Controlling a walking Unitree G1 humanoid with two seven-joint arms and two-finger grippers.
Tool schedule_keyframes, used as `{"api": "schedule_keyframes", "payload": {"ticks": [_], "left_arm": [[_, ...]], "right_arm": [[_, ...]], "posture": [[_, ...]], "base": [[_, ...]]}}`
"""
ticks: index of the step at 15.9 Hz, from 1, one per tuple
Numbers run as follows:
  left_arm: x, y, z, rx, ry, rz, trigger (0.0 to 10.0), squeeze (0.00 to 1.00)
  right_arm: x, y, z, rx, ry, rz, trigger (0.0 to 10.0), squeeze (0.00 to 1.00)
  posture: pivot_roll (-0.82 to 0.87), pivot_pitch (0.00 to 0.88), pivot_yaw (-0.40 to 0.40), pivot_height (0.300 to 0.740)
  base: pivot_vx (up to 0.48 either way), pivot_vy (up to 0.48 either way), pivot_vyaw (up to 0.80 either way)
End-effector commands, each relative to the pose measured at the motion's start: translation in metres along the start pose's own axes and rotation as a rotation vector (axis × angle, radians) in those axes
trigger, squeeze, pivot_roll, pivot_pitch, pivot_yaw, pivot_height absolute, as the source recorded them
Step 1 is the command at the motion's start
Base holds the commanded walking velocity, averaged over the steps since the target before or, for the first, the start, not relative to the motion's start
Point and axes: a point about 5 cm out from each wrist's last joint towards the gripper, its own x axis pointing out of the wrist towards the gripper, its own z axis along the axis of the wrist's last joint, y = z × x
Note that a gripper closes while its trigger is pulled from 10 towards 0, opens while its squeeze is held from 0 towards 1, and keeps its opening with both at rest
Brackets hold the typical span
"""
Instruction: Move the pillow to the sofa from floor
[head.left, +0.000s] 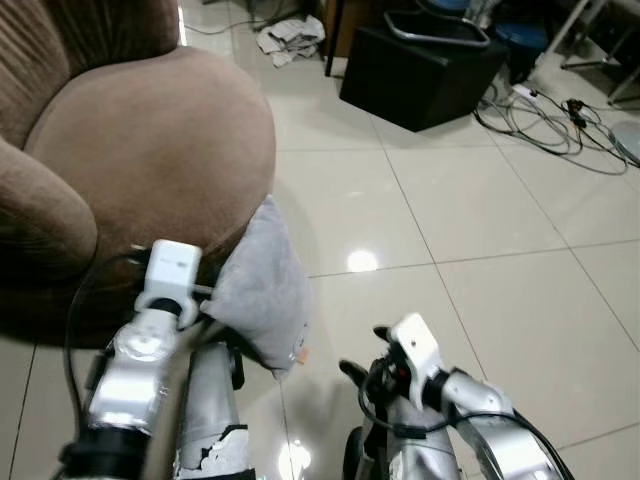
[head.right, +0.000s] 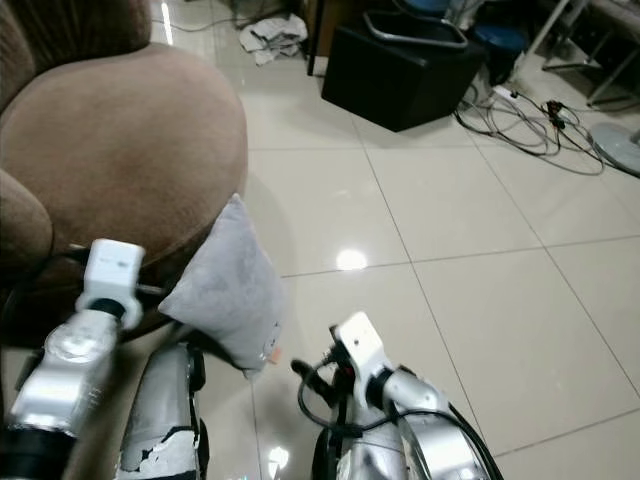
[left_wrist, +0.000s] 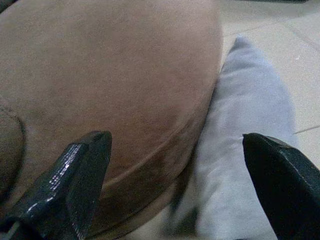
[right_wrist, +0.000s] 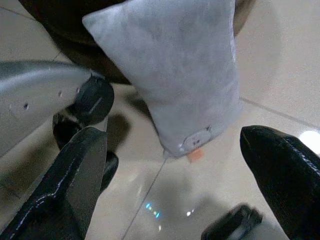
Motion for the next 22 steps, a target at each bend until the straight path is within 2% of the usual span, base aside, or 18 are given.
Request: {"api": "schedule_keyframes", "payload": {"ticks": [1,4,6,9,11,13,17,20,22], "left_arm": [[0.004,-0.003,-0.009,0.031,0.064,-0.059,10.0,0.00],[0.008,0.010,-0.023,0.081,0.147,-0.112,10.0,0.00],[0.016,0.012,-0.023,0.083,0.150,-0.113,10.0,0.00],[0.028,0.000,-0.023,0.059,0.134,-0.108,10.0,0.00],[0.037,-0.010,-0.018,0.012,0.120,-0.096,10.0,0.00],[0.041,-0.015,-0.019,-0.004,0.133,-0.092,10.0,0.00],[0.041,-0.015,-0.030,0.048,0.202,-0.112,10.0,0.00],[0.043,-0.008,-0.026,0.029,0.180,-0.080,10.0,0.00],[0.040,-0.010,-0.032,0.036,0.193,-0.079,10.0,0.00]], "right_arm": [[-0.005,0.000,-0.002,0.022,0.007,0.020,10.0,0.00],[-0.009,0.010,-0.004,0.039,0.006,0.037,10.0,0.00],[-0.014,0.010,-0.006,0.049,0.002,0.009,10.0,0.00],[-0.026,0.010,-0.005,0.062,-0.015,-0.047,10.0,0.00],[-0.037,0.014,-0.005,0.057,-0.011,-0.063,10.0,0.00],[-0.047,0.016,-0.007,0.060,0.002,-0.079,10.0,0.00],[-0.060,0.018,-0.007,0.065,0.022,-0.107,10.0,0.00],[-0.062,0.020,-0.007,0.074,0.028,-0.112,10.0,0.00],[-0.063,0.021,-0.008,0.081,0.034,-0.112,10.0,0.00]], "posture": [[0.19,0.164,-0.129,0.561],[0.18,0.192,-0.120,0.561],[0.15,0.205,-0.122,0.561],[0.08,0.226,-0.148,0.561],[0.05,0.235,-0.164,0.561],[0.01,0.245,-0.178,0.561],[-0.01,0.274,-0.190,0.561],[-0.01,0.278,-0.188,0.561],[-0.01,0.283,-0.192,0.561]], "base": [[0.000,0.000,0.00],[0.000,0.000,0.00],[0.000,0.000,0.00],[0.000,0.000,0.00],[0.000,0.000,0.00],[0.000,0.000,0.00],[0.000,0.000,0.00],[0.000,0.000,0.00],[0.000,0.000,0.00]]}}
